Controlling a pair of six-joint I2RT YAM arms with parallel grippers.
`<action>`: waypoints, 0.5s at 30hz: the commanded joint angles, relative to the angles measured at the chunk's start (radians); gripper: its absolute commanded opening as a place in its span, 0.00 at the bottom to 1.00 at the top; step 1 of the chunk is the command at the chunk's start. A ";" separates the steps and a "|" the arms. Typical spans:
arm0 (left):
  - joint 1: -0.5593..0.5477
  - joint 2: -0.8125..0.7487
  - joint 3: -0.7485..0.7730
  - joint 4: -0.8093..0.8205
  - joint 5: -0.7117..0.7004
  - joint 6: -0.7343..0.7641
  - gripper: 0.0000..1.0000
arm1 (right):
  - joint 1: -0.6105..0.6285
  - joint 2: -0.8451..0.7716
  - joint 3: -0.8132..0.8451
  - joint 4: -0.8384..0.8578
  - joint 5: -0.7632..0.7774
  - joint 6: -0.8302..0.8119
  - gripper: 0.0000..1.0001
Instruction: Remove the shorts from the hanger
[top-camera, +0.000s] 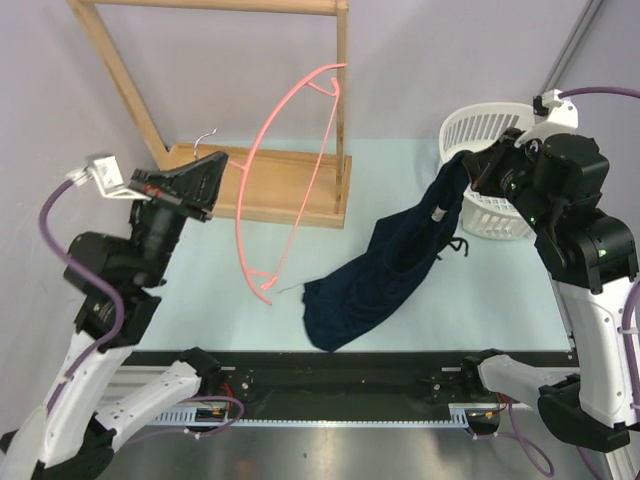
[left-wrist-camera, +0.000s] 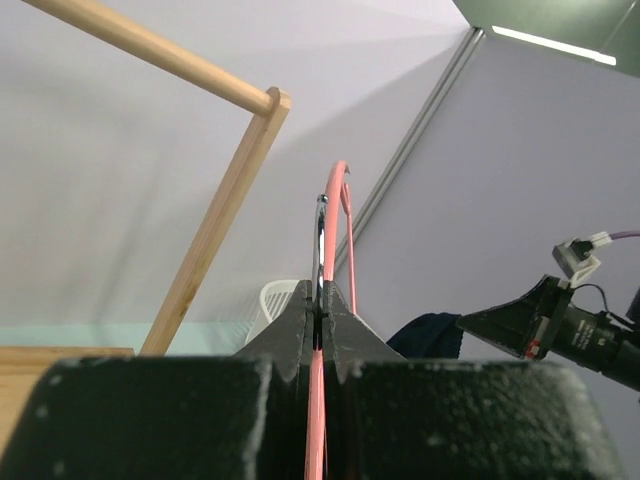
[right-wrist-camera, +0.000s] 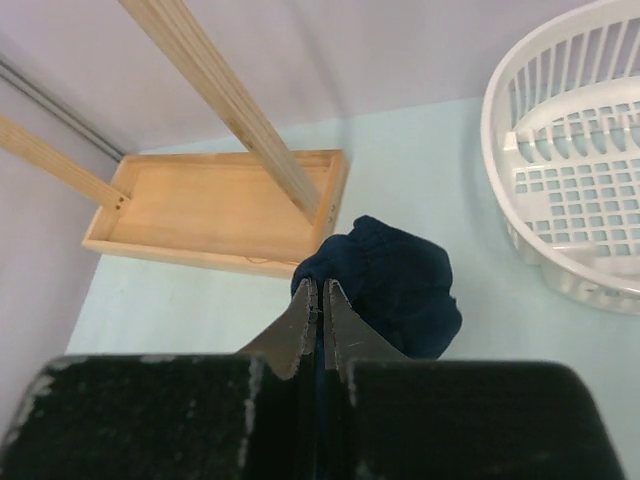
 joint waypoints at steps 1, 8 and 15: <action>0.006 -0.060 -0.017 -0.089 -0.055 -0.039 0.00 | 0.039 0.019 -0.010 0.022 0.059 -0.042 0.00; 0.006 -0.096 -0.049 -0.082 -0.069 -0.029 0.00 | 0.105 0.010 -0.195 0.083 -0.171 0.003 0.00; 0.006 0.032 0.103 -0.147 -0.044 0.077 0.00 | 0.414 0.070 -0.278 0.255 -0.413 0.017 0.00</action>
